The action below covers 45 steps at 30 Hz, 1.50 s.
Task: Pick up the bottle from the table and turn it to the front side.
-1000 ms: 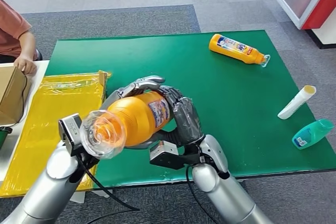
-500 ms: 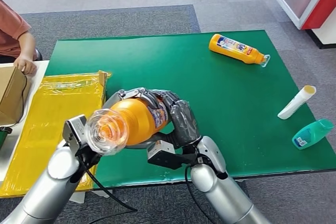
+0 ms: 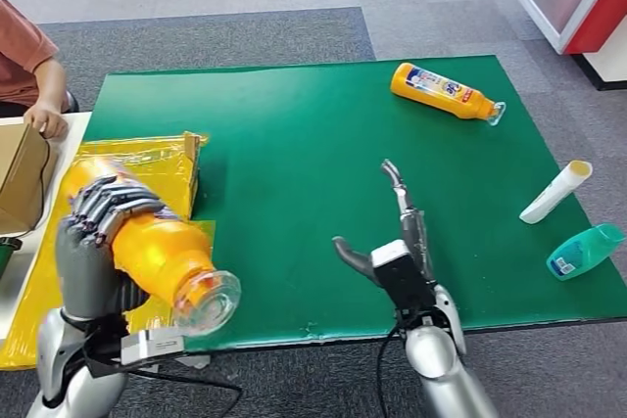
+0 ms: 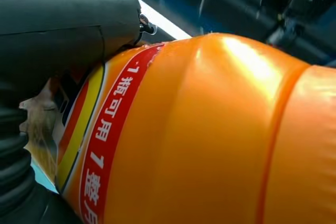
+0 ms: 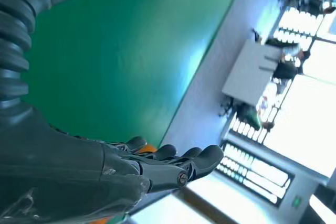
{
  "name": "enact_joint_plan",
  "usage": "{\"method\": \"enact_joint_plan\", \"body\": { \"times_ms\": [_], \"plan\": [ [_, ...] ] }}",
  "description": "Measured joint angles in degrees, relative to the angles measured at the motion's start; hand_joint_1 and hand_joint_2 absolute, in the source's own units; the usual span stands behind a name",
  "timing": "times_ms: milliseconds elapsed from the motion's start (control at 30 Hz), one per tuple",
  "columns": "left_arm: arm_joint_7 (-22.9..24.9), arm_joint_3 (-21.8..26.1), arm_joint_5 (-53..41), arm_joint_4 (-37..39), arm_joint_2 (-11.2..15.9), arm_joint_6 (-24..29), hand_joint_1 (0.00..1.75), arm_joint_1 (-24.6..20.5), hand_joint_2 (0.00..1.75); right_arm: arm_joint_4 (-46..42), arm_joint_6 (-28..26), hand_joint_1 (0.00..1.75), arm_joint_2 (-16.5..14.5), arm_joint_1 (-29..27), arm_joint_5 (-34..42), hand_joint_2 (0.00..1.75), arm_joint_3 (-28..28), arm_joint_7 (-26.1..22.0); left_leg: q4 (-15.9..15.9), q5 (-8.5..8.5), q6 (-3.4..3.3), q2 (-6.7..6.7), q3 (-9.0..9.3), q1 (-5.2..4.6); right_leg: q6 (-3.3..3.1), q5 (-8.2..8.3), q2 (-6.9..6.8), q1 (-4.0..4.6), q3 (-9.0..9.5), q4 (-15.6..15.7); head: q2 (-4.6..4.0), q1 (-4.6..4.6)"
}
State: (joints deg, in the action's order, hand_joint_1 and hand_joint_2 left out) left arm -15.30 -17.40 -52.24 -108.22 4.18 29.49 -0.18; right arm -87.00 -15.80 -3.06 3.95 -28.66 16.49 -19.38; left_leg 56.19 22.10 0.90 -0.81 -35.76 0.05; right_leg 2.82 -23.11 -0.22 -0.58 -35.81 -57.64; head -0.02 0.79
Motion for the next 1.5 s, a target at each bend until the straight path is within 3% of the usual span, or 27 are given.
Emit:
{"method": "enact_joint_plan", "body": {
  "times_ms": [100,233,533,567,667,700,733,833,867,1167,1433,1467,1500],
  "plan": [
    [5.8,2.8,-14.9,-0.7,-0.3,6.1,1.59,2.7,1.75,-5.1,-0.5,0.0,0.0,-1.6,0.0,1.75,-3.0,-0.3,0.0,0.05,-0.01,0.01,0.0,0.0,0.0,-0.02,0.0,0.0,0.0,0.0,0.0,0.0],
    [12.9,5.5,-29.7,-0.2,-0.6,9.7,1.57,3.7,1.75,-10.4,-1.5,0.0,0.0,-2.3,0.5,1.75,-4.2,-1.1,0.0,0.03,0.02,0.01,0.03,0.0,-0.03,0.02,0.01,0.0,0.01,0.0,0.0,0.0],
    [15.5,8.0,-33.4,1.5,-0.7,9.9,1.62,3.9,1.75,-14.9,-2.0,0.0,0.0,-2.5,1.0,1.75,-4.7,-1.6,0.0,-0.02,0.04,0.0,0.05,0.01,-0.05,0.06,0.01,0.03,0.02,0.0,0.0,0.0],
    [15.9,8.1,-33.9,1.9,-0.7,9.7,1.47,3.9,1.75,-15.2,-2.1,0.0,0.0,-2.5,1.1,1.75,-4.7,-1.8,0.0,-0.02,0.04,0.0,0.05,0.01,-0.05,0.06,0.01,0.02,0.02,0.0,0.0,0.0],
    [17.1,8.9,-34.4,4.5,-0.6,8.7,0.6,3.8,1.75,-16.5,-2.4,0.0,0.1,-2.5,1.4,1.75,-4.6,-2.3,0.0,-0.01,0.04,0.01,0.05,0.01,-0.04,0.06,0.01,0.02,0.03,0.0,0.0,0.0],
    [17.3,9.2,-34.1,6.0,-0.6,8.2,0.52,3.6,1.75,-16.9,-2.5,0.0,0.1,-2.4,1.5,1.75,-4.5,-2.3,0.0,-0.01,0.04,0.01,0.05,0.01,-0.04,0.06,0.01,0.02,0.02,0.0,0.0,0.0],
    [17.4,9.5,-33.5,7.9,-0.4,7.7,0.72,3.4,1.75,-17.3,-2.6,0.0,0.2,-2.3,1.6,1.75,-4.4,-2.3,0.0,-0.01,0.04,0.0,0.05,0.01,-0.05,0.06,0.01,0.02,0.02,0.0,0.0,0.0],
    [16.6,10.4,-30.5,14.3,0.0,6.2,1.62,2.4,1.75,-18.1,-2.7,0.0,0.4,-1.8,2.0,1.75,-3.8,-2.3,0.0,-0.02,0.05,0.0,0.05,0.02,-0.05,0.06,0.01,0.02,0.02,0.0,0.0,0.0],
    [16.0,10.7,-29.3,16.5,0.1,5.6,1.75,1.9,1.75,-18.3,-2.8,0.0,0.5,-1.7,2.2,1.75,-3.6,-2.4,0.0,-0.02,0.05,0.0,0.05,0.02,-0.05,0.06,0.01,0.03,0.02,0.0,0.0,-0.01],
    [12.3,11.9,-23.8,36.4,1.1,2.4,1.75,-4.9,1.75,-19.7,-2.8,0.0,1.3,0.1,3.4,1.75,-1.5,-3.3,0.0,-0.05,0.04,0.0,0.05,0.02,-0.04,0.08,0.01,0.03,0.03,0.0,0.0,0.01],
    [11.7,12.0,-22.8,45.5,1.2,1.3,1.75,-9.2,1.75,-19.8,-2.6,0.0,1.6,0.8,3.3,1.75,0.0,-3.2,0.0,-0.05,0.04,0.0,0.05,0.02,-0.04,0.08,0.01,0.03,0.02,0.0,0.0,0.0],
    [11.6,12.0,-22.6,46.1,1.2,1.1,1.71,-9.3,1.75,-19.8,-2.6,0.0,1.7,0.9,3.3,1.75,0.2,-3.1,0.0,-0.04,0.04,0.0,0.05,0.02,-0.04,0.08,0.01,0.03,0.02,0.0,0.0,0.01],
    [11.6,12.0,-22.5,46.6,1.2,1.1,1.27,-9.4,1.75,-19.8,-2.5,0.0,1.7,0.9,3.3,1.75,0.3,-3.1,0.0,-0.04,0.04,0.0,0.05,0.02,-0.04,0.08,0.01,0.03,0.01,0.0,0.0,0.0]
  ]
}}
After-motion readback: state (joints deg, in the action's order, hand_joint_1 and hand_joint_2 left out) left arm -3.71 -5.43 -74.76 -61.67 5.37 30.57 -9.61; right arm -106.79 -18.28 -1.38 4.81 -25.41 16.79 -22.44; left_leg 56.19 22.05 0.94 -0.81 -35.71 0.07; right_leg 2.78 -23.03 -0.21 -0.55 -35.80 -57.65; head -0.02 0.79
